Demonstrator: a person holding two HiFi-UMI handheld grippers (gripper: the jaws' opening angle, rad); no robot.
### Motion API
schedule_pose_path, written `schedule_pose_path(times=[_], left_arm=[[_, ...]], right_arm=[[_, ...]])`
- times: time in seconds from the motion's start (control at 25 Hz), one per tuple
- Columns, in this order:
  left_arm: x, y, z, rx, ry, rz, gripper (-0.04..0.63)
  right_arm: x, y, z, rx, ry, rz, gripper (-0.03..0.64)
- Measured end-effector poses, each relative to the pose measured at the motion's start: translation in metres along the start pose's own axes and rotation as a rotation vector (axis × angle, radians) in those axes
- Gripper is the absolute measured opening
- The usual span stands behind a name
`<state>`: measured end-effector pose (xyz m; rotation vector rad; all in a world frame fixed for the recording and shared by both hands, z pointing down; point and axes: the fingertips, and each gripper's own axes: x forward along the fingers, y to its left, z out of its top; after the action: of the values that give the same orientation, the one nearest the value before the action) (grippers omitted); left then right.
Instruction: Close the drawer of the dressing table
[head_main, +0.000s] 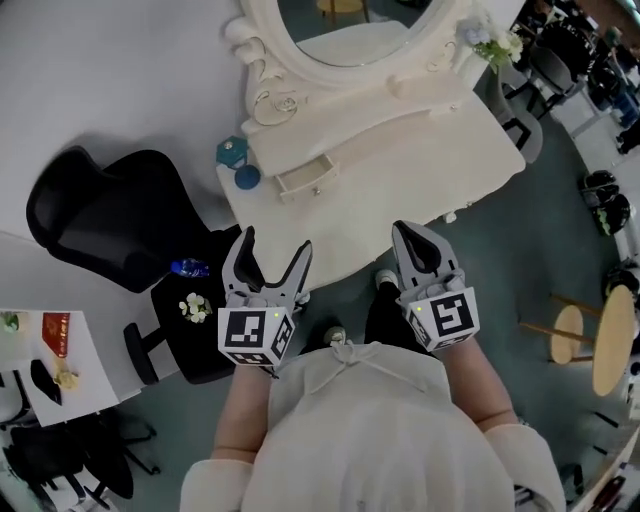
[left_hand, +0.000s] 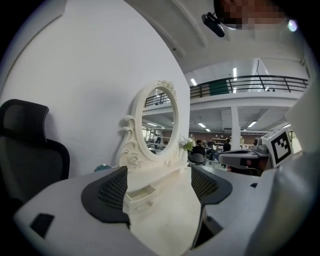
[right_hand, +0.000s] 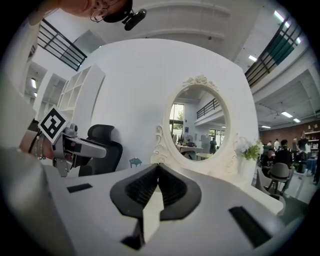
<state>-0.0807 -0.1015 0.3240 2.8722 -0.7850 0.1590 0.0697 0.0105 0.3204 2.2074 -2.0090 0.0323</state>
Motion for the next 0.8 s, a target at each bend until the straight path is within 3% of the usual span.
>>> schedule_pose_path(times=[0.44, 0.8], left_arm=[[0.08, 0.015, -0.004, -0.017, 0.026, 0.311, 0.4], [0.127, 0.016, -0.078, -0.095, 0.117, 0.52, 0.4]], right_arm=[[0.124, -0.066, 0.003, -0.038, -0.017, 0.367, 0.008], [0.177, -0.077, -0.033, -0.061, 0.011, 0.602, 0.008]])
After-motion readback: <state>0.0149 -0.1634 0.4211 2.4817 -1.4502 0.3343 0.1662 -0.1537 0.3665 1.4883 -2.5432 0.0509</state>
